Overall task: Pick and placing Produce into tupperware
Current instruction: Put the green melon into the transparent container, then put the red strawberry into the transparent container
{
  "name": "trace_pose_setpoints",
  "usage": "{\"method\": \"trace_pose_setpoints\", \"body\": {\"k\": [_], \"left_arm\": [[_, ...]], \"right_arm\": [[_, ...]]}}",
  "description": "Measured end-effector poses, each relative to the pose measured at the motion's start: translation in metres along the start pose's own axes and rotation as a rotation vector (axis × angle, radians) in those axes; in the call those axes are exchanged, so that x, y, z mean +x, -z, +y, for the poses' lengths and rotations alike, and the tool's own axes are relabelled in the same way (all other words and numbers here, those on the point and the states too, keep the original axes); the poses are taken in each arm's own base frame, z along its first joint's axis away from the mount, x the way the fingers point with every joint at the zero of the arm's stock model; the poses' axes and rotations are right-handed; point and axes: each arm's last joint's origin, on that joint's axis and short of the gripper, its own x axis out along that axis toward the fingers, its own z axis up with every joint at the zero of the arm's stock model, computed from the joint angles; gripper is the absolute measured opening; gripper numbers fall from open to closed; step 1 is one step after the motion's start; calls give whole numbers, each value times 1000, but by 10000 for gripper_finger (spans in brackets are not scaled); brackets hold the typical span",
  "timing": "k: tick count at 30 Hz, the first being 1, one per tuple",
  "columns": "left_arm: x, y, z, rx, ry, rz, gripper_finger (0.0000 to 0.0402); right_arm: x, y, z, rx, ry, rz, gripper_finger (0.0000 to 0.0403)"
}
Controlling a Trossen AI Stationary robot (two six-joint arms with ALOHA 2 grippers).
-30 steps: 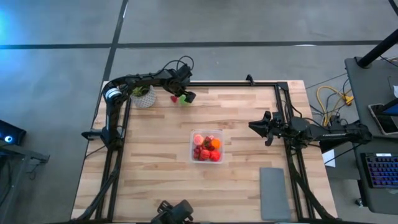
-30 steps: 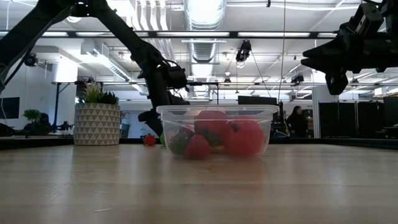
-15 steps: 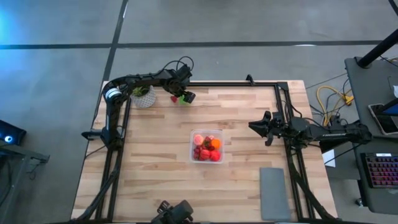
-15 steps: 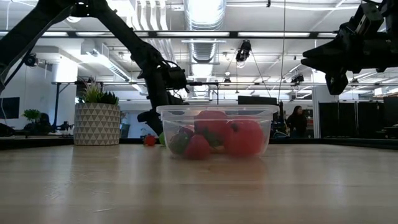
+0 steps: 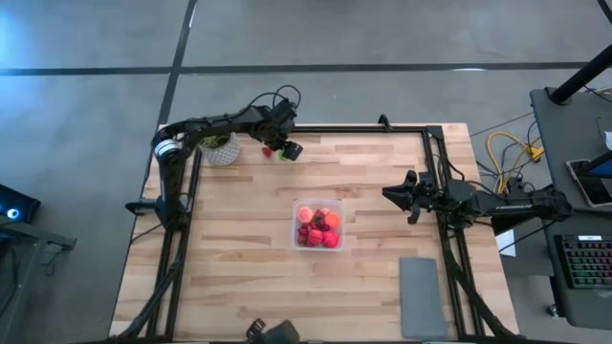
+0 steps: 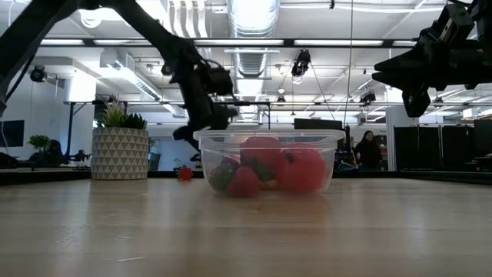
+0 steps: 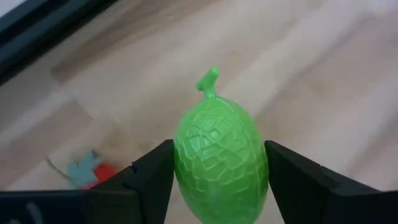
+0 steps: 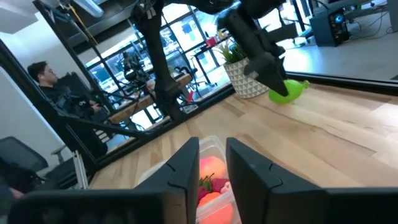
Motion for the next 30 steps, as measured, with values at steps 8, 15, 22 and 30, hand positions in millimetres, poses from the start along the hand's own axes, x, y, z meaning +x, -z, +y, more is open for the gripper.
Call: {"method": "trace_pose_setpoints", "body": {"k": [8, 15, 22, 30], "left_arm": [[-65, 23, -51, 123, 341, 20, 209], [-88, 68, -121, 317, 508, 67, 209], [-72, 96, -173, 411, 590, 58, 230], [-46, 99, -176, 200, 532, 163, 265]], "right_arm": [[0, 0, 0, 0, 0, 0, 69], [0, 0, 0, 0, 0, 0, 78], [0, 0, 0, 0, 0, 0, 81], [1, 1, 0, -1, 3, 6, 70]]}}
